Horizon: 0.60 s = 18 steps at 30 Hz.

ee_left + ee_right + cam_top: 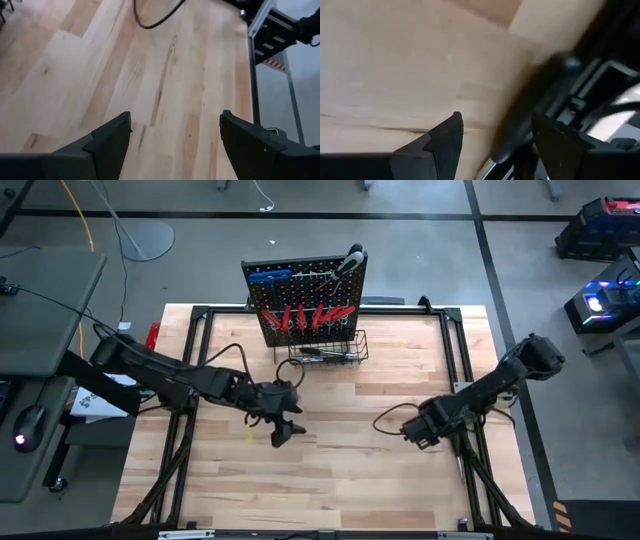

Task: Hang tools onto peg board
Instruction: Hang the black screwdriver on the peg board

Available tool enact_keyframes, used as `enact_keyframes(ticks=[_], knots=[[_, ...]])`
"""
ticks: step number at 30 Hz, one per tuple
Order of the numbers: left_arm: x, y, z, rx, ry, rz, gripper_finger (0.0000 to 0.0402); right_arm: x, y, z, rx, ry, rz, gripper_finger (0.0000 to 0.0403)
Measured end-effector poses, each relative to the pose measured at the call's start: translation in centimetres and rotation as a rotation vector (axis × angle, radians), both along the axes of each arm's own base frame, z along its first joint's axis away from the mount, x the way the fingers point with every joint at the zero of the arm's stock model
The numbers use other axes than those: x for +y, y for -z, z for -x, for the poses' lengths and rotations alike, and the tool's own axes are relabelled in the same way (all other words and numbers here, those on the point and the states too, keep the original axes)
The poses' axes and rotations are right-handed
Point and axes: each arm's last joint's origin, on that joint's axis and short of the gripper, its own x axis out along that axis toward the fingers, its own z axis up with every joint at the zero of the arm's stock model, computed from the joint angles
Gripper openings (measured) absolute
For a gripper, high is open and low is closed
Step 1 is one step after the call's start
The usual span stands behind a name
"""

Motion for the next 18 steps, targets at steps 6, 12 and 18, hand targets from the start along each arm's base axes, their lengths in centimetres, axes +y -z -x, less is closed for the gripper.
enact_keyframes(ticks=[6, 12, 18], knots=[[0.2, -0.9, 0.5, -0.040, 0.020, -0.029, 0.0284, -0.1, -0.9, -0.2, 0.001, 0.035, 0.101, 0.0224], [1.0, -1.0, 0.3, -0.047, -0.044, -0.019, 0.0284, -0.2, -0.8, -0.3, -0.020, 0.075, 0.162, 0.0224], [1.8, -1.0, 0.2, -0.045, -0.109, 0.008, 0.0284, -0.2, 0.3, -0.5, 0.008, 0.098, 0.221, 0.0219]])
